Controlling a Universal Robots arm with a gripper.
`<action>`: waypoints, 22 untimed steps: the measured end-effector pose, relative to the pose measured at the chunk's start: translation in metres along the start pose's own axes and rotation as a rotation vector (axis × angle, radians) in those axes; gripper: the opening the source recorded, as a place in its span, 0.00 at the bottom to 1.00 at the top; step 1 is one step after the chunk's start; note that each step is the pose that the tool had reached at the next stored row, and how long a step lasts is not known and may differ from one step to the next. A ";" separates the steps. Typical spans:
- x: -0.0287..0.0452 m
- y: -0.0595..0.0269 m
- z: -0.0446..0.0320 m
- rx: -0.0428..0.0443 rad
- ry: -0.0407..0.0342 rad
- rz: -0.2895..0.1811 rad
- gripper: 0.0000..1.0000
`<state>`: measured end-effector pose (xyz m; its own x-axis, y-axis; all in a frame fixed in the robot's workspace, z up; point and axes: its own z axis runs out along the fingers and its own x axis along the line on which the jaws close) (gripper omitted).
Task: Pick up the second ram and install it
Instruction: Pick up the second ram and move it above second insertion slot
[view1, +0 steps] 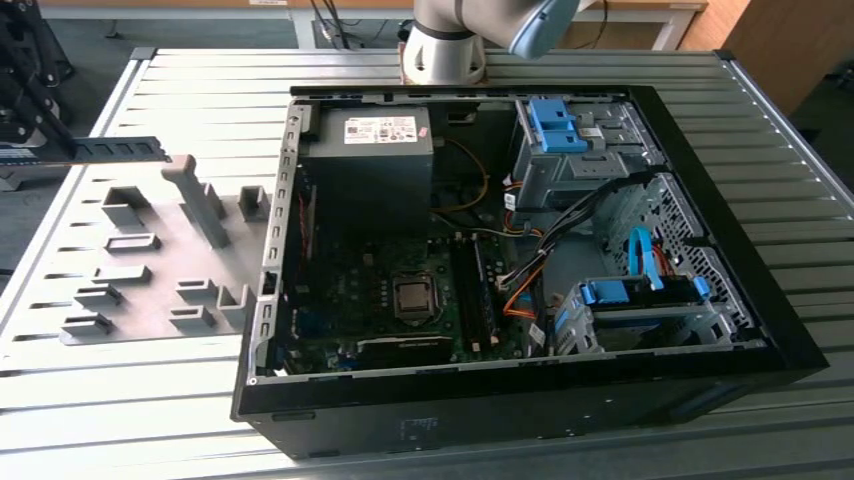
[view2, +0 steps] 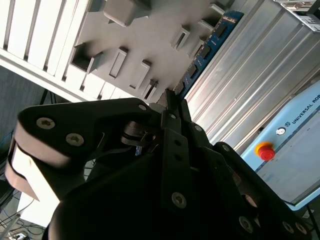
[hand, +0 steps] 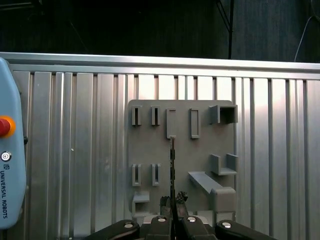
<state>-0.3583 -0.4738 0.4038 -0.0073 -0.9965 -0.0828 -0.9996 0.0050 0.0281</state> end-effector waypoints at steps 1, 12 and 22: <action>0.0000 -0.0007 0.0000 0.0000 -0.0001 0.000 0.14; -0.0001 -0.0091 -0.0002 0.0000 0.0000 0.000 0.14; -0.0001 -0.0178 -0.0005 0.0000 0.0000 0.000 0.14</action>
<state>-0.3405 -0.4738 0.4038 -0.0073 -0.9965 -0.0828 -0.9996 0.0050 0.0280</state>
